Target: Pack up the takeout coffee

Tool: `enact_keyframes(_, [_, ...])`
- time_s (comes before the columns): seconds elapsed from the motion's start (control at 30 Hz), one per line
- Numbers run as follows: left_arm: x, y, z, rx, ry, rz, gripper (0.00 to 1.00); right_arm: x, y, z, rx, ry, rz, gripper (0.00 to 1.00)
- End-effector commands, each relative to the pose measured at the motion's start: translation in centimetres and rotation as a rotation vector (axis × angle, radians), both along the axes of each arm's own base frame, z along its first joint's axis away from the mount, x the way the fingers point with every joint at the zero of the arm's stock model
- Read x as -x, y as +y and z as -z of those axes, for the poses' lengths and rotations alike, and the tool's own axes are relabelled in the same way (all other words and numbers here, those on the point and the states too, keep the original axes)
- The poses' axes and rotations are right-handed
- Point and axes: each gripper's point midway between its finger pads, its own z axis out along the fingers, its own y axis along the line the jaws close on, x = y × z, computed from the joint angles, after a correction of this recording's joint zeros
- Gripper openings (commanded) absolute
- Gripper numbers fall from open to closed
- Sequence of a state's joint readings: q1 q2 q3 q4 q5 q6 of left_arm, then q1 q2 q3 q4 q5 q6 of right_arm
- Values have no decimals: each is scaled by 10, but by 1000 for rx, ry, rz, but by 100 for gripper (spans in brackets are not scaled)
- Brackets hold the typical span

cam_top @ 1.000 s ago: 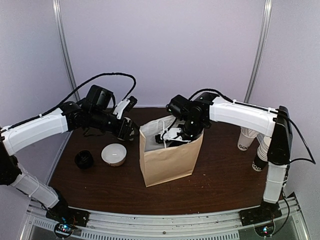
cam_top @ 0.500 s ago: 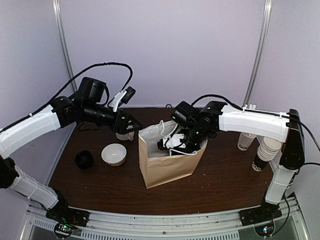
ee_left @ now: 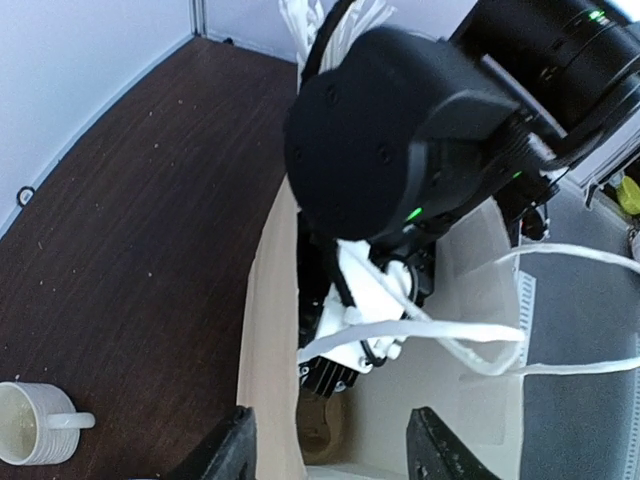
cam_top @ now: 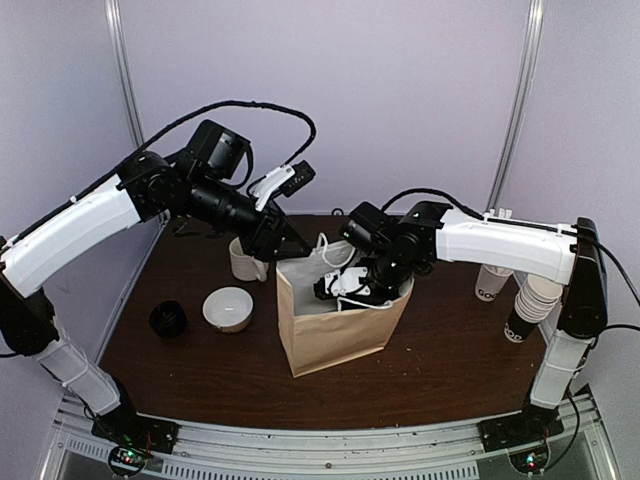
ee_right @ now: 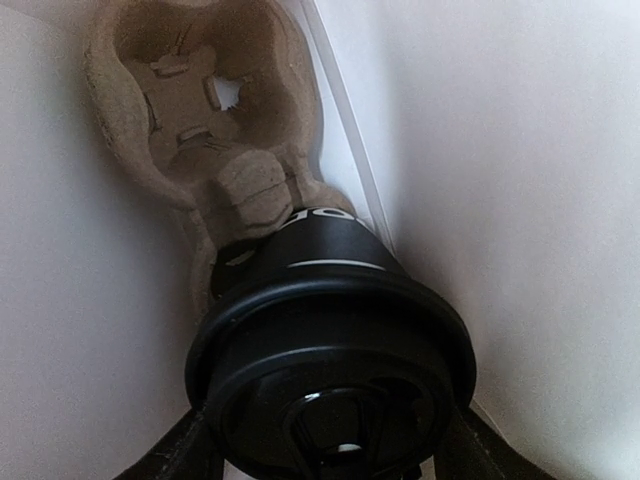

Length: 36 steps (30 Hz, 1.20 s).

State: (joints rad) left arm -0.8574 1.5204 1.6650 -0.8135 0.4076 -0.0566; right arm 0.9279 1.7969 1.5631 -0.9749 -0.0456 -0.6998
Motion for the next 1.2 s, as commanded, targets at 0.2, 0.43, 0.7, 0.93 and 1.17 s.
enact_keyframes(0.2, [-12,0,23,-124,-9,16,46,16,-14,42,104,83,18,68])
enact_keyframes(0.43, [-32,-14,34,-144,-25,-7,19,17,-10,41,88,73,18,68])
enact_keyframes(0.7, [-40,-17,38,-153,-48,-21,0,34,-11,29,72,-9,-32,68])
enact_keyframes(0.93, [-43,-20,41,-157,-49,-21,0,25,-9,31,84,-51,-31,68])
enact_keyframes(1.17, [-43,-17,42,-161,-51,-22,0,23,-7,22,33,13,-34,69])
